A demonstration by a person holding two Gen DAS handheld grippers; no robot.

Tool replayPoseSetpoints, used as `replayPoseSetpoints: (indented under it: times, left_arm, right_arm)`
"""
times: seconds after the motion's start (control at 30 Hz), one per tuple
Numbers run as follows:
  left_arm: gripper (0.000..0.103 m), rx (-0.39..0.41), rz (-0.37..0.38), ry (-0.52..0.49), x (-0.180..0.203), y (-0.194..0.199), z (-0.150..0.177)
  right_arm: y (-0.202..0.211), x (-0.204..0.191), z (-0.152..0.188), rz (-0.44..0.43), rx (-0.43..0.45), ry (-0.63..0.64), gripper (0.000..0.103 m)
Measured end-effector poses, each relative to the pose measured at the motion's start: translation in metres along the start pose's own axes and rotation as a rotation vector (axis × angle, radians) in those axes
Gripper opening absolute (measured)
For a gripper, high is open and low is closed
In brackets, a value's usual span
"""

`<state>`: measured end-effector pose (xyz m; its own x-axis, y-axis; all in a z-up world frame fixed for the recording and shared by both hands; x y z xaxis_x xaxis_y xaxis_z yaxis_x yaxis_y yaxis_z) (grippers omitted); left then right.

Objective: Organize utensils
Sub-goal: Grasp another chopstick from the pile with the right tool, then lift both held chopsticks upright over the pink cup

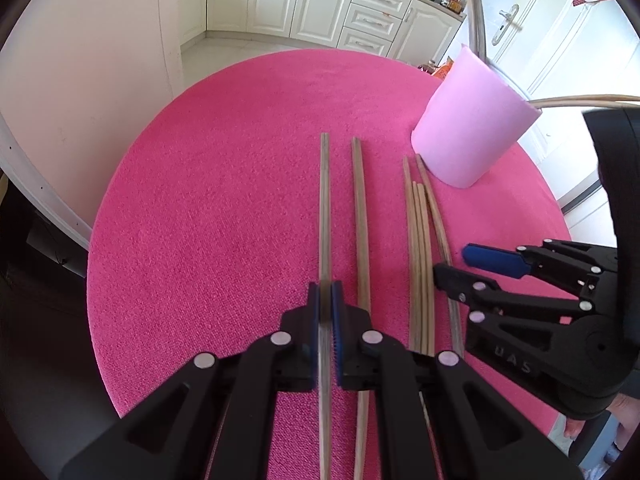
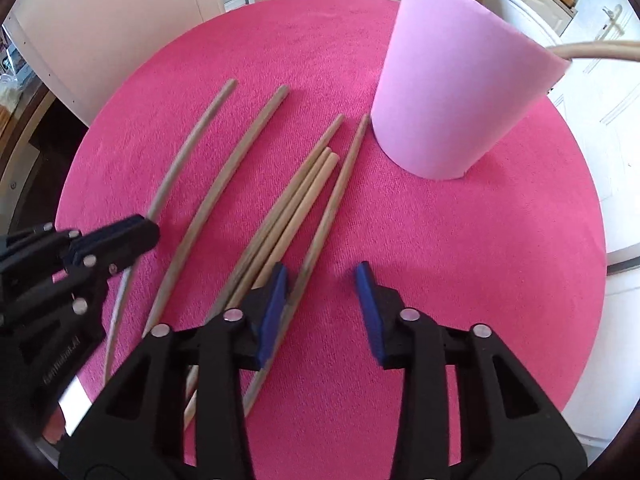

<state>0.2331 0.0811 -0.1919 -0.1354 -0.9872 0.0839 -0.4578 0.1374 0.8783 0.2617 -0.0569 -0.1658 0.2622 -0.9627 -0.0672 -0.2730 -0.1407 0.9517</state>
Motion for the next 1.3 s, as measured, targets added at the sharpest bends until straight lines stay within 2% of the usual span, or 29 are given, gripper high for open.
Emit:
replayPoseSetpoints:
  times: [0.07,0.17,0.43,0.67,0.83,0.97,1.13,1.3]
  left_arm:
    - [0.006,0.004,0.000,-0.002,0.001,0.002,0.000]
    - [0.006,0.015,0.003,-0.004,0.002,0.006,0.000]
    - [0.006,0.042,0.023,-0.013,0.015,0.019,-0.002]
    - [0.006,0.128,0.060,-0.057,0.038,0.040,-0.009]
    - [0.006,0.258,0.068,-0.097,0.055,0.063,-0.019]
    - [0.006,0.409,0.070,-0.122,0.068,0.085,-0.034]
    - [0.006,0.605,0.078,-0.166,0.085,0.109,-0.055]
    - [0.006,0.786,0.045,-0.172,0.104,0.129,-0.084]
  right_arm:
    - [0.001,-0.003,-0.002,-0.012,0.000,0.003,0.018]
    - [0.004,0.003,0.001,-0.038,-0.005,-0.001,0.011]
    - [0.015,0.018,0.024,-0.078,-0.019,0.033,0.008]
    - [0.052,0.037,0.038,-0.208,0.102,0.019,0.006]
    - [0.091,0.057,0.039,-0.311,0.242,-0.013,0.006]
    - [0.120,0.057,0.026,-0.395,0.388,-0.049,0.006]
    - [0.159,0.078,0.014,-0.469,0.545,-0.089,0.006]
    - [0.192,0.088,-0.007,-0.518,0.655,-0.122,0.006]
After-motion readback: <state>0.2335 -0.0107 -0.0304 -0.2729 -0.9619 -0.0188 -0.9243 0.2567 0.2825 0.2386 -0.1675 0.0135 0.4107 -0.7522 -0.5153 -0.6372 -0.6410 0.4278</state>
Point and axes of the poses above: each gripper's, at about its wrist camera, not at the fingertips, and y roughly against the way its jaws point, x to its right, z to its underside, the point moved 7 cm from there along -y, roughly the way its jaws point, and after that the axes turned 15 degrees about -y, right-handed, at the moved point
